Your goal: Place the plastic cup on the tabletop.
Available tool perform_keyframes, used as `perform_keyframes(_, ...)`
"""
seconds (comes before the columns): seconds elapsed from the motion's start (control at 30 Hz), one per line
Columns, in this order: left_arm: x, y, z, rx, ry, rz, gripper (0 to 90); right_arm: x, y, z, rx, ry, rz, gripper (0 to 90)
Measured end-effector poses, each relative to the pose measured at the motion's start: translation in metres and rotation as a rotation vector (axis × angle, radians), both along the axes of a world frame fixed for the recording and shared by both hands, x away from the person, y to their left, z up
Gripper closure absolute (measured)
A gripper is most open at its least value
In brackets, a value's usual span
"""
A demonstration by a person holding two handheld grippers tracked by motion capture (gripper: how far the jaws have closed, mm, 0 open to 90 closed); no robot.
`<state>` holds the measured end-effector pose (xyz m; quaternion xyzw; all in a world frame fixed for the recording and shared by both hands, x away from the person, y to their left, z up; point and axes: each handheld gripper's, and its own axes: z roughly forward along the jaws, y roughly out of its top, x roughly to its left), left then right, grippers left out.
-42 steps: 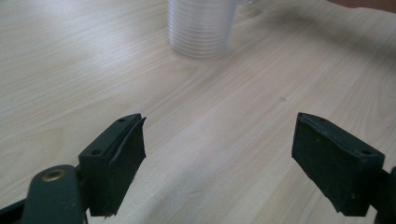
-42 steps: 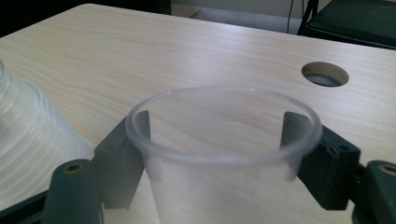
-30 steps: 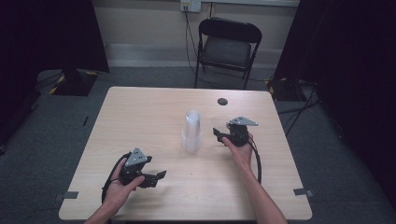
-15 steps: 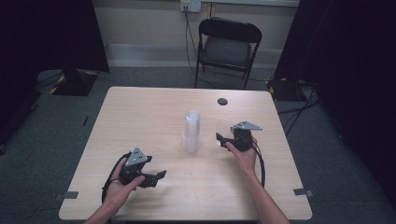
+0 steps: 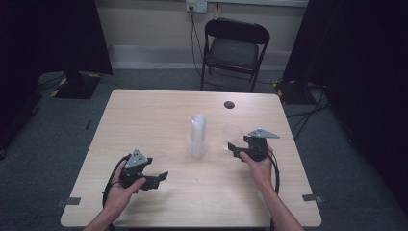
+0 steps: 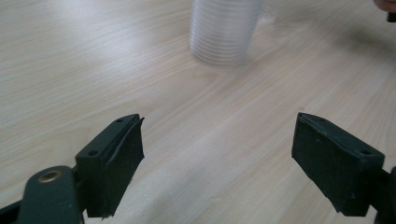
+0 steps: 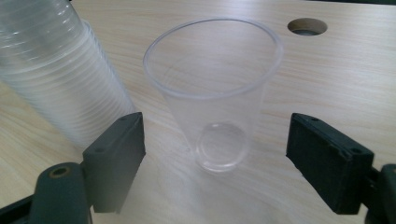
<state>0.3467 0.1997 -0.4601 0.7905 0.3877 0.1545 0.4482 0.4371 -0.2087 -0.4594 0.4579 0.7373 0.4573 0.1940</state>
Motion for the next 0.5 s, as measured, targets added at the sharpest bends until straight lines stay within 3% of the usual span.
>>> perform_keyframes(0.5,0.003,0.010,0.003,0.006,0.014,0.042,16.1,-0.051,-0.025,0.018,-0.010,0.021,-0.001,19.3)
